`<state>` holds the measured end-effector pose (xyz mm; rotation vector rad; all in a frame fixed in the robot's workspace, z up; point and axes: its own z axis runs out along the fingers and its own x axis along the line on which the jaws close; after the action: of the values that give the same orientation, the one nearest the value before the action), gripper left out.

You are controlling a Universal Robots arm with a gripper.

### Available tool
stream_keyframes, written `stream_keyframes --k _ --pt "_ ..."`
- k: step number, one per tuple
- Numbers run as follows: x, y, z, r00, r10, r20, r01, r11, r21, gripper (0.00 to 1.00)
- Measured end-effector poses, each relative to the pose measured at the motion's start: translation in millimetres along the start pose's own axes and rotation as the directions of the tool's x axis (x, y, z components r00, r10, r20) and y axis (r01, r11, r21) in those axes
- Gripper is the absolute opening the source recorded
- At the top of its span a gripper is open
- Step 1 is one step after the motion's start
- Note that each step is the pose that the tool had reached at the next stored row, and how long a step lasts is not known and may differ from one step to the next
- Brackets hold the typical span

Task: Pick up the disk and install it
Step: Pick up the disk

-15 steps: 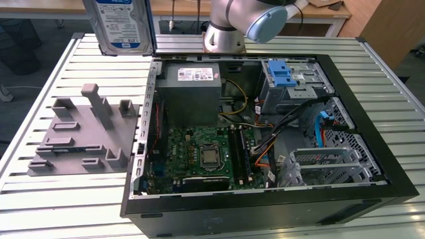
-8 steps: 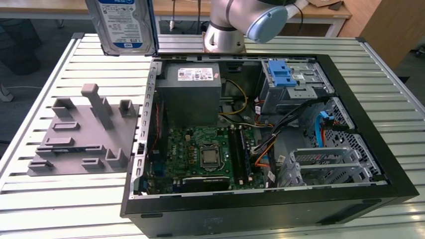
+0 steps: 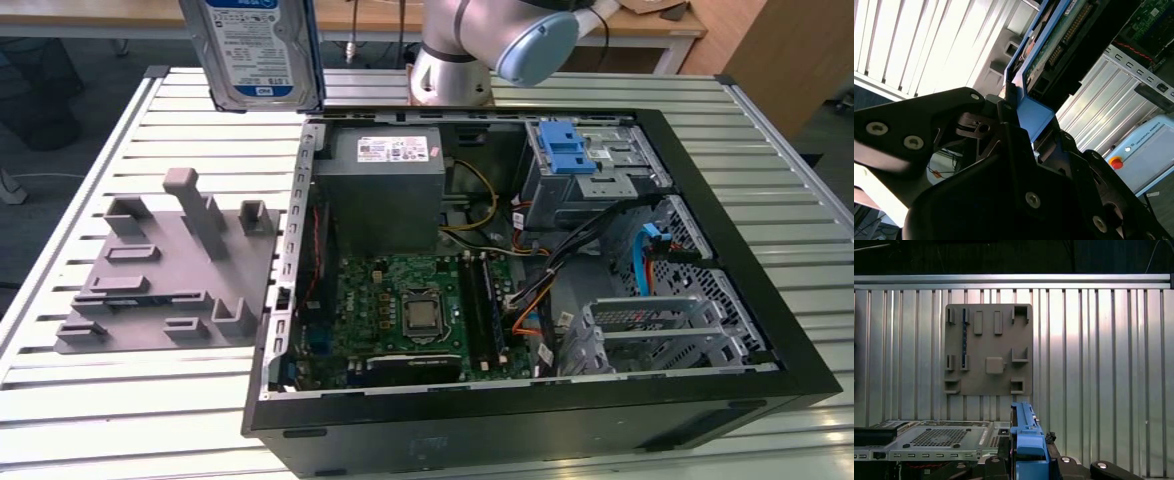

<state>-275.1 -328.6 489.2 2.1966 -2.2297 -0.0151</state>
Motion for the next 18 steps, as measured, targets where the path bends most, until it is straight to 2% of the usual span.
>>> stream_keyframes --k 18 --pt "-0.2 -11.1 -0.2 1.0 0.0 0.0 0.0 1.0 0.0 0.37"
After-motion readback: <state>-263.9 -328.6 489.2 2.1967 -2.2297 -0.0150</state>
